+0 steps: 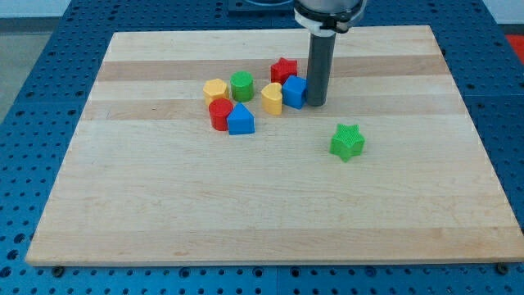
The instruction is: Keep green star at the bottom of blue cube
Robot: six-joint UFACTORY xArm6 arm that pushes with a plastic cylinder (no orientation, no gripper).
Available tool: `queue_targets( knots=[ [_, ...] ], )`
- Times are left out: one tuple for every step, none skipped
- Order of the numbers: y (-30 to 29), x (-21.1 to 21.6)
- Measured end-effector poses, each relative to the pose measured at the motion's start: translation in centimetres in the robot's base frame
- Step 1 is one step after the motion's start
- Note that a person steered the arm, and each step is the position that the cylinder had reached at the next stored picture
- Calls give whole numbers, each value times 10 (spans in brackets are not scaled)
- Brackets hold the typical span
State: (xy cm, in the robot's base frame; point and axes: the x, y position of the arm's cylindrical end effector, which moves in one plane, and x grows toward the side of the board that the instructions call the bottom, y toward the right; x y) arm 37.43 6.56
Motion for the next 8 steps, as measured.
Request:
queue_targets(
  knots=[
    [9, 0],
    [60, 0],
    [107, 40],
    [119, 83],
    [97, 115],
    [84, 111],
    [65, 102],
    [36, 105]
  ],
)
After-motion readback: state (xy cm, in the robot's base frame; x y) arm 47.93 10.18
